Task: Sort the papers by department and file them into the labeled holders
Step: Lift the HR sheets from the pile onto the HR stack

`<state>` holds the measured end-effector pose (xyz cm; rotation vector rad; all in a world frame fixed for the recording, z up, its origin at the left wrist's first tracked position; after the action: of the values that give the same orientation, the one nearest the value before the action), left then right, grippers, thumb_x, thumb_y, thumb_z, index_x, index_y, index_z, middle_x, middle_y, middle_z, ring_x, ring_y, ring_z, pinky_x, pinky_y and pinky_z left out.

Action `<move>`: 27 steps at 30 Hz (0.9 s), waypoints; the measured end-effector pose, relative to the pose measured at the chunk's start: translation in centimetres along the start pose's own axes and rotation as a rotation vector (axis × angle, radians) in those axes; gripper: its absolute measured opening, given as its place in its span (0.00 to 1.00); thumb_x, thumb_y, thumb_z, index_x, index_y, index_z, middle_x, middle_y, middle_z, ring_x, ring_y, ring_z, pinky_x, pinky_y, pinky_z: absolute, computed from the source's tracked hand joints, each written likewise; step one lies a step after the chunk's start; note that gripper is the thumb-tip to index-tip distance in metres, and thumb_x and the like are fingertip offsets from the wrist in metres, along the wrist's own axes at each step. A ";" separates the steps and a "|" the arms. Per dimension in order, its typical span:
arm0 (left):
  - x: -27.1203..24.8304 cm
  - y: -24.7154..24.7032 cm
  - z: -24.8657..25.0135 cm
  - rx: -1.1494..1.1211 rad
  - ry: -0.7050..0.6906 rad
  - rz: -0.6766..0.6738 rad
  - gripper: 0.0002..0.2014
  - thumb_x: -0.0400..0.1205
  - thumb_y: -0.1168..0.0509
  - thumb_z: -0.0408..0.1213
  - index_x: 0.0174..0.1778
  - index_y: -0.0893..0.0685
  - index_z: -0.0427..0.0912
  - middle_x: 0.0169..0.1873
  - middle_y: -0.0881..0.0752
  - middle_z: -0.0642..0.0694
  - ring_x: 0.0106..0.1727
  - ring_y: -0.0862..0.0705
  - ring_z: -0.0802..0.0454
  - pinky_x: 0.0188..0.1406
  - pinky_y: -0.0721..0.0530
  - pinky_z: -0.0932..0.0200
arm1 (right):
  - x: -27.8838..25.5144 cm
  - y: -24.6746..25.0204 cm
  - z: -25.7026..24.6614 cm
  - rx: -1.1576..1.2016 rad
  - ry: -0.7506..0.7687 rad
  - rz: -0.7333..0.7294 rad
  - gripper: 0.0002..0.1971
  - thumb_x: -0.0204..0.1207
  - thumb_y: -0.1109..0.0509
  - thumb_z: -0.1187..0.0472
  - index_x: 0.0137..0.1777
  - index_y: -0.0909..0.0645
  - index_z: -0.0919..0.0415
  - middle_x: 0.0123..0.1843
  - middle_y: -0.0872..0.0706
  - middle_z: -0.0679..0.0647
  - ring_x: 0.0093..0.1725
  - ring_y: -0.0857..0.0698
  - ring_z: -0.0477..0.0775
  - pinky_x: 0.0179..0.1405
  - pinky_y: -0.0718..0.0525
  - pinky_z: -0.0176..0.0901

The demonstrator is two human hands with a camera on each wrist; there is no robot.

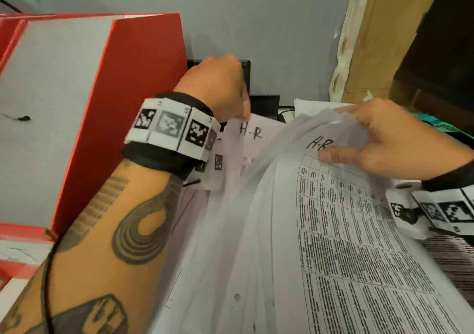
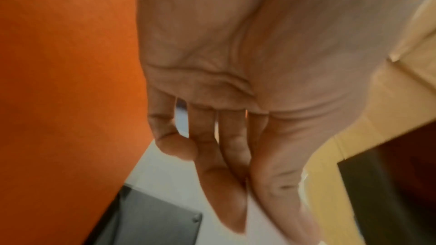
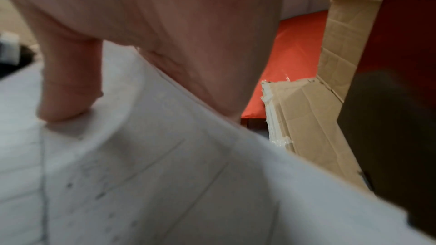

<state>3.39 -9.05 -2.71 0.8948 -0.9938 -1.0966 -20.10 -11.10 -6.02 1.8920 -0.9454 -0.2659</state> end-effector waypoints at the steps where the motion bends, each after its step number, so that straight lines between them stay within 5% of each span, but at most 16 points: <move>1: -0.5 0.6 0.6 -0.042 -0.067 -0.039 0.04 0.77 0.21 0.40 0.46 0.07 0.50 0.42 0.07 0.52 0.50 0.09 0.49 0.52 0.11 0.53 | 0.2 -0.1 -0.2 -0.113 0.028 0.017 0.16 0.69 0.20 0.47 0.57 0.08 0.48 0.62 0.11 0.37 0.62 0.12 0.44 0.65 0.13 0.57; 4: -2.1 1.2 2.6 -0.260 -0.302 -0.264 0.05 0.81 0.23 0.38 0.50 0.06 0.53 0.38 0.06 0.56 0.49 0.07 0.56 0.59 0.13 0.59 | 0.4 -0.8 -0.7 -0.211 0.090 0.030 0.17 0.74 0.19 0.52 0.62 0.12 0.40 0.71 0.20 0.28 0.70 0.20 0.38 0.73 0.22 0.49; 6: -3.3 0.7 3.6 -0.491 -0.438 -0.447 0.11 0.85 0.28 0.36 0.62 0.10 0.50 0.44 0.04 0.49 0.54 0.06 0.49 0.66 0.13 0.53 | 0.3 -1.2 -0.5 -0.117 0.054 -0.004 0.14 0.73 0.17 0.59 0.54 0.11 0.40 0.58 0.11 0.30 0.58 0.14 0.34 0.65 0.17 0.40; 8: -3.1 -0.5 3.4 -0.675 -0.401 -0.538 0.15 0.91 0.39 0.40 0.73 0.17 0.45 0.50 0.05 0.42 0.56 0.07 0.42 0.69 0.14 0.45 | 0.2 -0.9 -0.1 -0.035 0.053 0.018 0.18 0.69 0.15 0.68 0.46 0.13 0.43 0.45 0.08 0.34 0.49 0.12 0.30 0.52 0.18 0.24; 11: -0.8 -1.9 1.2 -0.361 -0.210 -0.377 0.18 0.94 0.46 0.49 0.70 0.16 0.47 0.51 0.06 0.47 0.52 0.07 0.45 0.69 0.15 0.43 | 0.1 0.3 0.6 0.134 0.030 0.092 0.30 0.60 0.14 0.77 0.55 0.24 0.55 0.49 0.11 0.45 0.51 0.11 0.33 0.43 0.16 0.23; 13: 0.4 -2.8 -0.4 0.067 -0.128 -0.300 0.15 0.89 0.37 0.51 0.68 0.13 0.50 0.57 0.08 0.52 0.54 0.12 0.50 0.64 0.16 0.49 | 0.0 0.6 0.9 0.155 0.036 0.073 0.35 0.58 0.13 0.78 0.59 0.25 0.56 0.53 0.12 0.46 0.55 0.11 0.36 0.45 0.14 0.25; 15: 0.9 -4.1 -2.0 0.296 -0.021 -0.398 0.21 0.82 0.27 0.52 0.69 0.13 0.50 0.61 0.11 0.52 0.60 0.14 0.48 0.63 0.15 0.47 | 0.0 0.4 1.0 0.081 0.031 0.047 0.36 0.57 0.13 0.77 0.60 0.20 0.49 0.55 0.11 0.38 0.56 0.13 0.31 0.47 0.18 0.20; 19: 0.9 -5.4 -3.1 0.398 0.079 -0.450 0.29 0.74 0.19 0.54 0.70 0.14 0.49 0.62 0.12 0.49 0.62 0.13 0.44 0.64 0.13 0.40 | -0.2 0.6 1.4 0.099 0.021 0.097 0.50 0.55 0.12 0.79 0.69 0.30 0.41 0.54 0.12 0.48 0.54 0.12 0.40 0.48 0.14 0.28; 21: 0.9 -5.4 -3.2 0.366 0.107 -0.416 0.29 0.73 0.18 0.51 0.70 0.14 0.47 0.62 0.12 0.47 0.62 0.14 0.42 0.64 0.13 0.39 | -0.1 0.7 1.4 0.044 0.027 0.117 0.54 0.54 0.11 0.77 0.75 0.31 0.40 0.58 0.14 0.45 0.57 0.15 0.37 0.48 0.17 0.26; 24: 1.2 -4.6 -3.2 0.276 0.132 -0.308 0.27 0.72 0.17 0.46 0.66 0.13 0.44 0.52 0.11 0.45 0.54 0.12 0.41 0.59 0.11 0.40 | 0.1 0.5 1.4 0.020 0.032 0.092 0.38 0.57 0.11 0.74 0.64 0.16 0.43 0.55 0.10 0.35 0.56 0.13 0.31 0.55 0.16 0.33; 27: 1.0 -3.5 -2.8 0.192 0.161 -0.228 0.28 0.70 0.15 0.45 0.63 0.14 0.42 0.44 0.11 0.43 0.51 0.11 0.41 0.58 0.10 0.40 | 0.0 0.1 1.3 0.035 0.024 0.066 0.25 0.61 0.12 0.73 0.53 0.09 0.46 0.49 0.07 0.32 0.51 0.10 0.31 0.51 0.12 0.32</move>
<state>5.22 -10.60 -6.65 1.2567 -0.8881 -1.1113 -20.90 -11.99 -6.57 1.8878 -0.9998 -0.1877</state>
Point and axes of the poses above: each hand's wrist, its own x-axis towards the middle knuckle, its own y-axis out of the back of the hand, z = x × y, the point moved 4 cm from there along x, towards the middle knuckle
